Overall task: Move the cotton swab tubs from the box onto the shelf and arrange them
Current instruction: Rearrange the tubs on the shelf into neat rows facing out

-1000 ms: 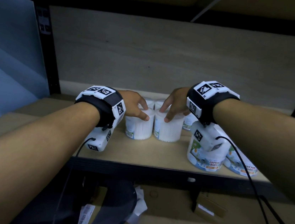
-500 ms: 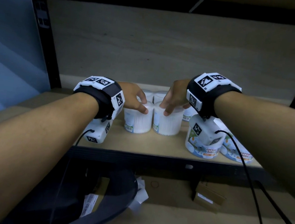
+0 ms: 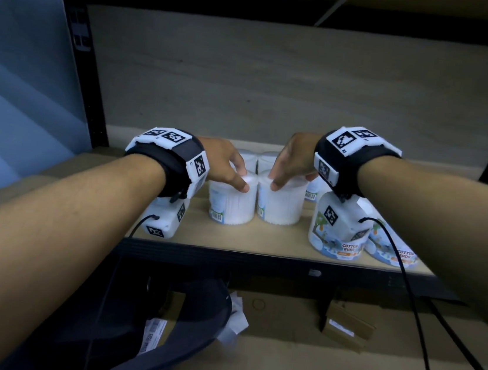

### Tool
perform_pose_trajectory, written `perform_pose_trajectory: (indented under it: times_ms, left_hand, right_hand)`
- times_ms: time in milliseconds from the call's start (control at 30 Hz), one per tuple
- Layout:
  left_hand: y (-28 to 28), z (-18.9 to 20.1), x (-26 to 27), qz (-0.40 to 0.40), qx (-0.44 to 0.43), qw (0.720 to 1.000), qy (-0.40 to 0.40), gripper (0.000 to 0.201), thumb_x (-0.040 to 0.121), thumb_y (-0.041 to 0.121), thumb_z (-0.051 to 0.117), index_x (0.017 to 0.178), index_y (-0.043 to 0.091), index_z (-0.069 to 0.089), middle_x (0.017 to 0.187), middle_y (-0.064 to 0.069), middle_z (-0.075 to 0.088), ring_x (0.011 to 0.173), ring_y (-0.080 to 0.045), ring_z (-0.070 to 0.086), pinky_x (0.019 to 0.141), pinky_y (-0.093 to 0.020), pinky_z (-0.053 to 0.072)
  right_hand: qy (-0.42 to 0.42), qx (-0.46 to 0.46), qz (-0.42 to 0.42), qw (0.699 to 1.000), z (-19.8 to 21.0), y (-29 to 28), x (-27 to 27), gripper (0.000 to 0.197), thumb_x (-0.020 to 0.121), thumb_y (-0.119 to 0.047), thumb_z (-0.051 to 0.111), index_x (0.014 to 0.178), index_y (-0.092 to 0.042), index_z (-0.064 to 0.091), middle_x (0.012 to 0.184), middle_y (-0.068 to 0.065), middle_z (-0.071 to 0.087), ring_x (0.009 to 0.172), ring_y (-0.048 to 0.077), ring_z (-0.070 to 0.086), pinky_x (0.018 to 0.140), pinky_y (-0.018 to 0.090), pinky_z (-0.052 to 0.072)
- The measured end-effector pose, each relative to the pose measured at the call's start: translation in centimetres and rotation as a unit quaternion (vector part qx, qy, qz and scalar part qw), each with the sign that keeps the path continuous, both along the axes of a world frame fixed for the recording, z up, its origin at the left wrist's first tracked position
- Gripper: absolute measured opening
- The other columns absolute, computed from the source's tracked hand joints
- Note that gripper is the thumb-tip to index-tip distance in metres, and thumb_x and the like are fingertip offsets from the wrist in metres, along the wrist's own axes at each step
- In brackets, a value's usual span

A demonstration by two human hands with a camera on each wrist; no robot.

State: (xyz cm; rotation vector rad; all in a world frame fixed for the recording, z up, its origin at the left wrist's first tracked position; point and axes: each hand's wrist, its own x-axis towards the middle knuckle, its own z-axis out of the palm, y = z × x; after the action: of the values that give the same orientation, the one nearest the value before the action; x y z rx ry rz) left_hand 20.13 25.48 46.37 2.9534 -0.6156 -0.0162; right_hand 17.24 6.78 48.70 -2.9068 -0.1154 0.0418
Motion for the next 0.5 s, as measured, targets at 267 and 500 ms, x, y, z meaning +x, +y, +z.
perform_pose_trajectory:
  times_ms: [267, 500]
  left_hand:
    - [0.0, 0.2, -0.8, 0.004, -0.004, 0.999, 0.035, 0.050, 0.073, 0.060, 0.073, 0.117, 0.036, 0.067, 0.117, 0.006, 0.063, 0.105, -0.023, 0.064, 0.098, -0.037, 0.049]
    - [0.4, 0.4, -2.4, 0.003, -0.015, 0.998, 0.054, 0.049, 0.071, 0.059, 0.075, 0.115, 0.038, 0.067, 0.119, 0.004, 0.062, 0.107, -0.023, 0.064, 0.096, -0.037, 0.052]
  right_hand:
    - [-0.007, -0.041, 0.003, 0.999, -0.2, 0.4, -0.8, 0.035, 0.071, -0.037, 0.083, 0.104, -0.029, 0.076, 0.110, -0.004, 0.071, 0.105, 0.020, 0.064, 0.092, 0.040, 0.055]
    - [-0.014, -0.058, 0.033, 0.998, -0.4, 0.4, -2.7, 0.028, 0.073, -0.030, 0.080, 0.099, -0.022, 0.072, 0.108, 0.000, 0.070, 0.090, 0.019, 0.065, 0.082, 0.035, 0.057]
